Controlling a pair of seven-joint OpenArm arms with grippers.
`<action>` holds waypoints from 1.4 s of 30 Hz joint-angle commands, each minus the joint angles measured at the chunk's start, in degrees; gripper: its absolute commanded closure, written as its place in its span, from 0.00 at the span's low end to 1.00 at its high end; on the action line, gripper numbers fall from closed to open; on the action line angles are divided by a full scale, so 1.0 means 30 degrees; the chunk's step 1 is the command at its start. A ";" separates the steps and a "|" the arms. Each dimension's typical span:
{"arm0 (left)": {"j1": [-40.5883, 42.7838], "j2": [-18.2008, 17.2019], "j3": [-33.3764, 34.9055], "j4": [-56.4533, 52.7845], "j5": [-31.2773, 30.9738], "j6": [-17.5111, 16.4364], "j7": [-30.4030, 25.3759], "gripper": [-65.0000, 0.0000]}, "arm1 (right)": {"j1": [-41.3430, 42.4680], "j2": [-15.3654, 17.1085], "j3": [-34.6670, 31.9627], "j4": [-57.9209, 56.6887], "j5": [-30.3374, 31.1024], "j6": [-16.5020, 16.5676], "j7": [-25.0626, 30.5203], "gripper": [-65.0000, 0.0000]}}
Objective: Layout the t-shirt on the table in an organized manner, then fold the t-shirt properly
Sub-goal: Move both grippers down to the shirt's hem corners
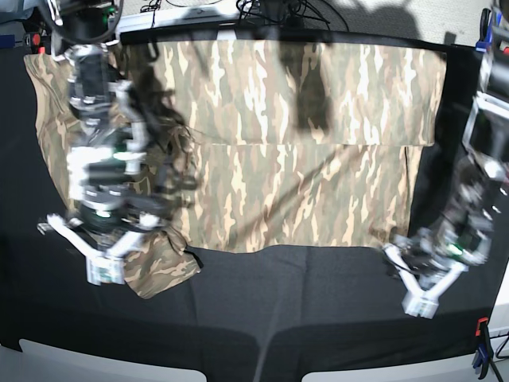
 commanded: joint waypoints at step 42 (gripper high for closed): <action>-0.1129 0.2616 -0.4721 -1.0287 -0.4546 -0.7788 -0.1617 0.67 | -0.2747 -0.2106 1.2488 0.0335 1.6764 1.5963 -0.0743 0.65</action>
